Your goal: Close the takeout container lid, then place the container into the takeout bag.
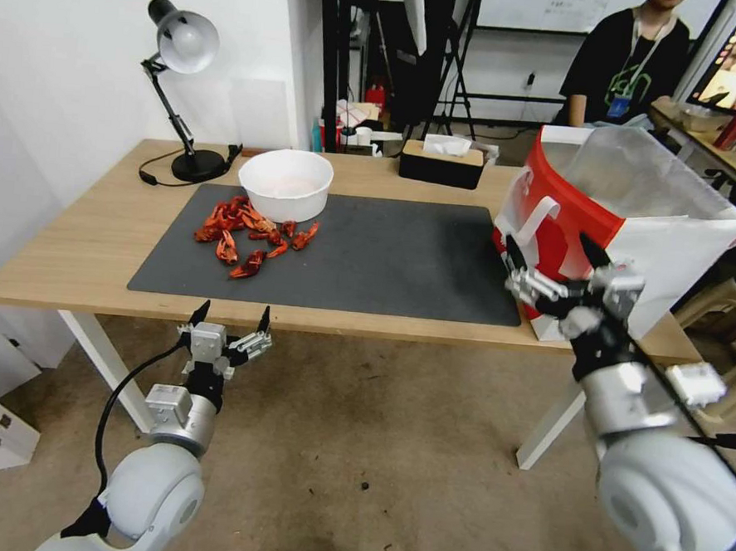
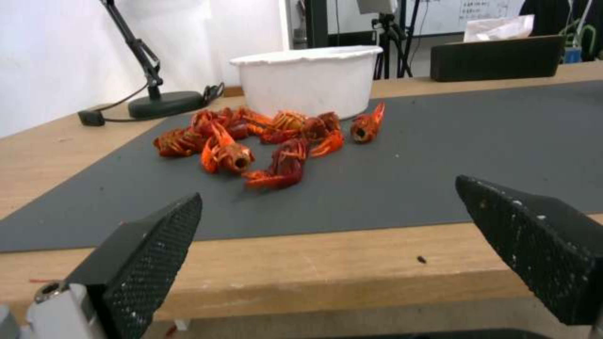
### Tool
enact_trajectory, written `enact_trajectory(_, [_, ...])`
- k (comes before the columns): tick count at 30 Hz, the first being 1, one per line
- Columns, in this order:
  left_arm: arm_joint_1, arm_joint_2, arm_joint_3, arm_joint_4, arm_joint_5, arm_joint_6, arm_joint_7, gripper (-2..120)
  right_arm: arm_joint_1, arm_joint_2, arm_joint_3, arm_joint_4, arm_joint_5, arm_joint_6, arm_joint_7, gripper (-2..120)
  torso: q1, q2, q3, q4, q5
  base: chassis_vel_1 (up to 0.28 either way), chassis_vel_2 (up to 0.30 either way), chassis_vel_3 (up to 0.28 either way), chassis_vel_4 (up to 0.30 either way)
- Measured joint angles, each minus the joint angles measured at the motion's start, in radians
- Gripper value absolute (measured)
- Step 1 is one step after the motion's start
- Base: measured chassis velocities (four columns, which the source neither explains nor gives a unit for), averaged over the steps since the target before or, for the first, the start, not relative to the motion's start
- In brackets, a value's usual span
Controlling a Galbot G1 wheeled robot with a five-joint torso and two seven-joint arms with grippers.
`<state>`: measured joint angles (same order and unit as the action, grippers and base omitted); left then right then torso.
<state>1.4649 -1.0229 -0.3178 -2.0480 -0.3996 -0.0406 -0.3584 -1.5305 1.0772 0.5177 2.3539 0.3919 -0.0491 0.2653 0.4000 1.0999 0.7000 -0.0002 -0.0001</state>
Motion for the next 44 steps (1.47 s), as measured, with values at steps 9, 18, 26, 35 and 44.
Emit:
enact_trajectory(9, [0.025, -0.024, 0.0, 0.002, 0.016, -0.025, 0.003, 100, -0.09, 0.067, -0.023, -0.074, -0.12, 0.118, 0.021, 100, 0.0, 0.0, 0.0, 0.0001, 0.0, 0.0, 0.0, 0.0, 0.0])
enact_trajectory(18, [0.045, -0.038, -0.005, 0.003, 0.024, -0.042, 0.009, 100, -0.104, 0.112, -0.055, -0.139, -0.173, 0.156, 0.047, 100, 0.0, 0.0, 0.0, 0.0002, 0.0001, 0.0, 0.0, 0.0, 0.0])
enact_trajectory(26, [0.042, -0.041, -0.004, 0.014, 0.026, -0.053, 0.014, 100, -0.095, 0.121, -0.072, -0.166, -0.177, 0.157, 0.056, 100, 0.0, 0.0, 0.0, 0.0002, 0.0, 0.0, 0.0, 0.0, 0.0])
enact_trajectory(35, [0.034, -0.042, 0.001, 0.024, 0.026, -0.058, 0.016, 100, -0.08, 0.125, -0.078, -0.187, -0.178, 0.155, 0.062, 100, 0.0, 0.0, 0.0, 0.0002, 0.0001, 0.0, 0.0, 0.0, 0.0])
enact_trajectory(44, [0.034, -0.041, 0.001, 0.027, 0.028, -0.061, 0.016, 100, -0.077, 0.127, -0.089, -0.198, -0.176, 0.154, 0.061, 100, 0.0, 0.0, 0.0, 0.0002, 0.0, 0.0, 0.0, 0.0, 0.0])
